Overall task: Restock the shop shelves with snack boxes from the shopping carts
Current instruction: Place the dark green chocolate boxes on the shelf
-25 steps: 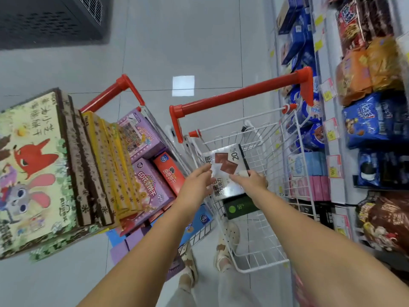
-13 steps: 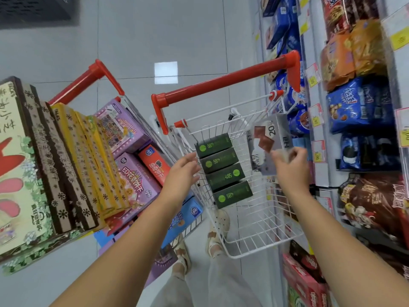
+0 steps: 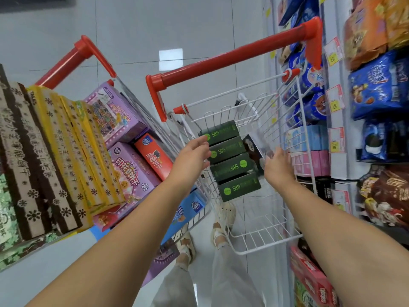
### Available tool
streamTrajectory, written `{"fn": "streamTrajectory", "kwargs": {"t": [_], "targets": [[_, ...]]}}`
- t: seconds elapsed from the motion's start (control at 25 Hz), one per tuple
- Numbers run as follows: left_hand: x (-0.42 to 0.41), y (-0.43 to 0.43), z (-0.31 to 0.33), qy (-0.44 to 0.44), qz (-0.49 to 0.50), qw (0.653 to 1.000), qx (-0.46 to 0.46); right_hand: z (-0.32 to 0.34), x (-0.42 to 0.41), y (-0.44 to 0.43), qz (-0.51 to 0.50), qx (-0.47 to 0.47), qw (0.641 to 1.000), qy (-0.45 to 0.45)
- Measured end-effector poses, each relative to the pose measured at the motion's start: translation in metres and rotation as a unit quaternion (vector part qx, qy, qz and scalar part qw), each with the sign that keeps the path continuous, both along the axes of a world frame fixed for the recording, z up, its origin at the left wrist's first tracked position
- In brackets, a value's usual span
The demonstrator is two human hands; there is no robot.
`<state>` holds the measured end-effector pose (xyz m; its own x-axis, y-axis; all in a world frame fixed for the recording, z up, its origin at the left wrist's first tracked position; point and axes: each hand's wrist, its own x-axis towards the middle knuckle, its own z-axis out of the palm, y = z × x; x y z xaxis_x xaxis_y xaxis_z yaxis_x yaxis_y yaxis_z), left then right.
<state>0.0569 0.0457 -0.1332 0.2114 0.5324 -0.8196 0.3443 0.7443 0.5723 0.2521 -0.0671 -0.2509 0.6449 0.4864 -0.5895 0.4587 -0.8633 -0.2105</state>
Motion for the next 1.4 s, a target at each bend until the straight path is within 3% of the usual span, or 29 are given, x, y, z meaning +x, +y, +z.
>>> {"fn": "streamTrajectory", "kwargs": {"t": [0.12, 0.24, 0.36, 0.52, 0.72, 0.84, 0.96, 1.04, 1.12, 1.2, 1.28, 1.4], "targets": [[-0.001, -0.003, 0.000, -0.002, -0.009, 1.000, -0.008, 0.014, -0.022, -0.020, 0.246, 0.063, 0.962, -0.103], [-0.002, -0.006, 0.002, -0.008, -0.013, 1.000, -0.004, 0.022, -0.043, -0.035, 0.475, 0.000, 0.878, -0.057], [-0.005, -0.007, 0.003, -0.014, -0.010, 1.000, 0.001, 0.009, -0.043, -0.028, 0.508, -0.075, 0.851, -0.106], [-0.008, -0.008, 0.004, -0.016, -0.018, 1.000, 0.007, -0.001, -0.046, -0.038, 0.523, -0.095, 0.836, -0.135], [-0.010, -0.009, 0.006, -0.012, -0.035, 0.999, 0.011, -0.009, -0.036, -0.028, 0.510, -0.024, 0.856, -0.085], [-0.014, -0.008, 0.011, -0.017, -0.057, 0.998, 0.014, 0.020, -0.026, -0.019, 0.480, 0.002, 0.877, -0.021], [-0.019, -0.008, 0.021, -0.028, -0.181, 0.983, 0.019, 0.078, -0.004, -0.012, 0.303, 0.049, 0.941, 0.145], [-0.016, -0.010, 0.028, -0.051, -0.267, 0.962, -0.004, 0.127, 0.017, -0.005, 0.169, 0.063, 0.949, 0.260], [-0.009, -0.008, 0.036, -0.087, -0.317, 0.944, -0.036, 0.164, 0.038, 0.005, 0.054, 0.086, 0.914, 0.392], [-0.001, -0.002, 0.042, -0.125, -0.332, 0.934, -0.056, 0.187, 0.056, 0.015, -0.001, 0.103, 0.845, 0.524], [0.005, 0.007, 0.053, -0.147, -0.325, 0.932, -0.062, 0.196, 0.064, 0.022, 0.002, 0.108, 0.812, 0.574], [0.000, 0.015, 0.065, -0.155, -0.272, 0.948, -0.053, 0.191, 0.060, 0.034, -0.047, 0.118, 0.796, 0.592]]}}
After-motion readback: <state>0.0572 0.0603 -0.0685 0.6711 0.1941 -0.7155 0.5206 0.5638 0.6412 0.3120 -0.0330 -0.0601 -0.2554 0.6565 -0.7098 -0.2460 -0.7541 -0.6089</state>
